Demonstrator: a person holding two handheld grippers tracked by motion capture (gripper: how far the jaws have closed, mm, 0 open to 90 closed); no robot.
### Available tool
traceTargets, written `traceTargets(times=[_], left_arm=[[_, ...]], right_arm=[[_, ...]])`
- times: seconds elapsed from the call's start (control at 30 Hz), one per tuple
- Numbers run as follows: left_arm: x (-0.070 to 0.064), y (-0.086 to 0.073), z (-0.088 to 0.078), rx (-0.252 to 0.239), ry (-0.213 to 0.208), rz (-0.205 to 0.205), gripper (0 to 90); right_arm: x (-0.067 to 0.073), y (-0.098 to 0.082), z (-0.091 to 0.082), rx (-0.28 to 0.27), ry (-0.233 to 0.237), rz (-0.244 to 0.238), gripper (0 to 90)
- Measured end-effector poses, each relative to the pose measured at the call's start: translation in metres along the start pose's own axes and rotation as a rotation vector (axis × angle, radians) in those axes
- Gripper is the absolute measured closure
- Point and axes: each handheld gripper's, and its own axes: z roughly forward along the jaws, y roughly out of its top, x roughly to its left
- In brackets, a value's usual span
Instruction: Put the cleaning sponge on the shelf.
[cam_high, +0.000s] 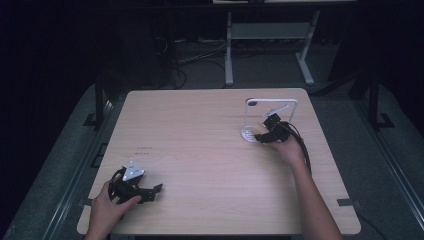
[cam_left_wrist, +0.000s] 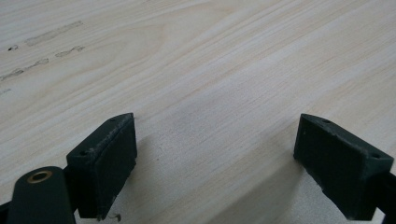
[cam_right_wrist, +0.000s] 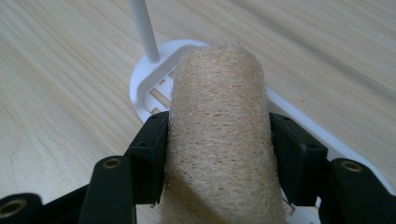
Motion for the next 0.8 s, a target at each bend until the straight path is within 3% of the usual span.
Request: traceTargets(times=[0.23, 0.5, 0.6, 0.63, 0.7, 0.8], left_arm=[[0.0, 0.0, 0.0, 0.0, 0.0, 0.0, 12.7], [0.0, 0.0, 0.0, -0.001, 0.0, -0.001, 12.7], [0.0, 0.0, 0.0, 0.0, 0.0, -0.001, 12.7], [0.0, 0.0, 0.0, -0.001, 0.0, 0.0, 12.7], [0.0, 0.0, 0.0, -0.001, -0.001, 0.0, 12.7], [0.0, 0.0, 0.0, -0.001, -0.001, 0.0, 12.7]], right_arm=[[-0.002, 0.0, -0.002, -0.012, 0.0, 0.018, 34.6], [0.002, 0.002, -0.031, -0.077, 0.001, 0.02, 32.7], [0.005, 0.001, -0.045, -0.093, -0.006, 0.015, 37.0], [0.007, -0.002, -0.055, -0.111, -0.002, 0.02, 43.7], [0.009, -0.004, -0.059, -0.116, -0.004, 0.021, 46.1], [0.013, -0.011, -0.069, -0.132, -0.002, 0.014, 57.4]])
